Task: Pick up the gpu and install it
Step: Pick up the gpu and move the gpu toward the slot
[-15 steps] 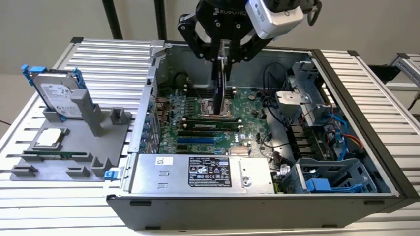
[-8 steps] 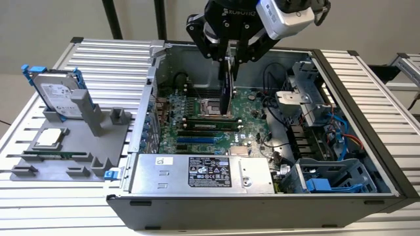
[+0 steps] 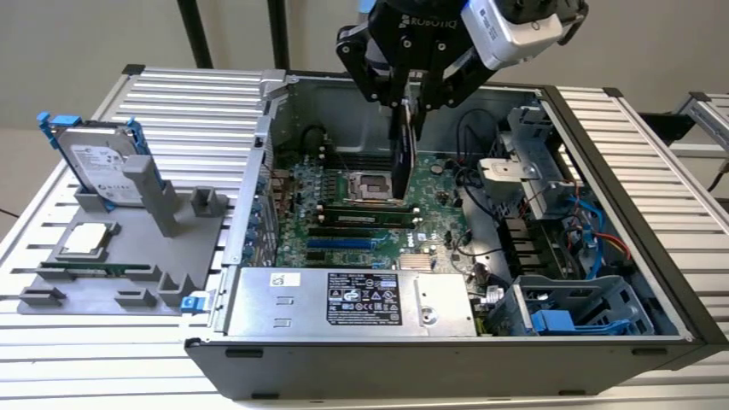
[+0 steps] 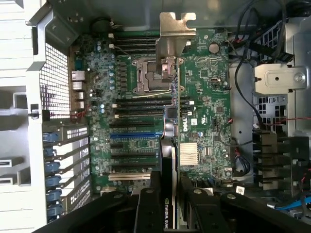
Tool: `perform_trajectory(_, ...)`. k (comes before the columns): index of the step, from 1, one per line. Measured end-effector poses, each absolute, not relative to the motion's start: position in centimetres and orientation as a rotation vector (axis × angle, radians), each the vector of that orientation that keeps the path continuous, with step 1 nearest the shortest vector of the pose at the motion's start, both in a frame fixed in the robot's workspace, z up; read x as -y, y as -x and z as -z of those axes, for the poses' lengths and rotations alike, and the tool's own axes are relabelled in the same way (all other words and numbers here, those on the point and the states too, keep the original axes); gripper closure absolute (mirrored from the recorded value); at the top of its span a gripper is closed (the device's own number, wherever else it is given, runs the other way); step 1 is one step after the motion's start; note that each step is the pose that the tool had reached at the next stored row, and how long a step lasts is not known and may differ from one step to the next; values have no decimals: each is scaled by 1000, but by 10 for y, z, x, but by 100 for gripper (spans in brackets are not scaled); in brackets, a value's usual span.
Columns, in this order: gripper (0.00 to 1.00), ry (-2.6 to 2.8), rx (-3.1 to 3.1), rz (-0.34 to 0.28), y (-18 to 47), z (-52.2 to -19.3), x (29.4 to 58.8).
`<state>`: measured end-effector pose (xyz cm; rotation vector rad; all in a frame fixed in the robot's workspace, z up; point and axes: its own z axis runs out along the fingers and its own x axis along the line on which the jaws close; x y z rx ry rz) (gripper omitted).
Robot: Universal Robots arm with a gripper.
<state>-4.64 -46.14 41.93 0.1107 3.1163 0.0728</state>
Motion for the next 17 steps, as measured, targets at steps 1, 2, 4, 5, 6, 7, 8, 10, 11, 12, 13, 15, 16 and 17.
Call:
perform_trajectory(1, 100, -111, -3116, -73, 45, -419, 461)
perform_trajectory(2, 100, -111, -3116, -73, 44, -419, 461)
perform_trajectory(4, 100, -111, -3116, -73, 43, -419, 461)
perform_trajectory(5, 100, -111, -3116, -73, 42, -419, 461)
perform_trajectory(6, 100, -111, -3116, -73, 42, -419, 461)
perform_trajectory(7, 100, -111, -3116, -73, 42, -419, 461)
perform_trajectory(8, 100, -111, -3116, -73, 42, -419, 461)
perform_trajectory(10, 100, -111, -3116, -73, 42, -419, 461)
perform_trajectory(11, 100, -111, -3116, -73, 42, -419, 461)
perform_trajectory(12, 100, -111, -3116, -73, 42, -419, 461)
perform_trajectory(13, 100, -110, -3116, -73, 42, -419, 461)
perform_trajectory(15, 100, -106, -3116, -73, 42, -419, 461)
perform_trajectory(16, 100, -103, -3117, -73, 42, -419, 461)
perform_trajectory(17, 100, -100, -3117, -73, 42, -419, 461)
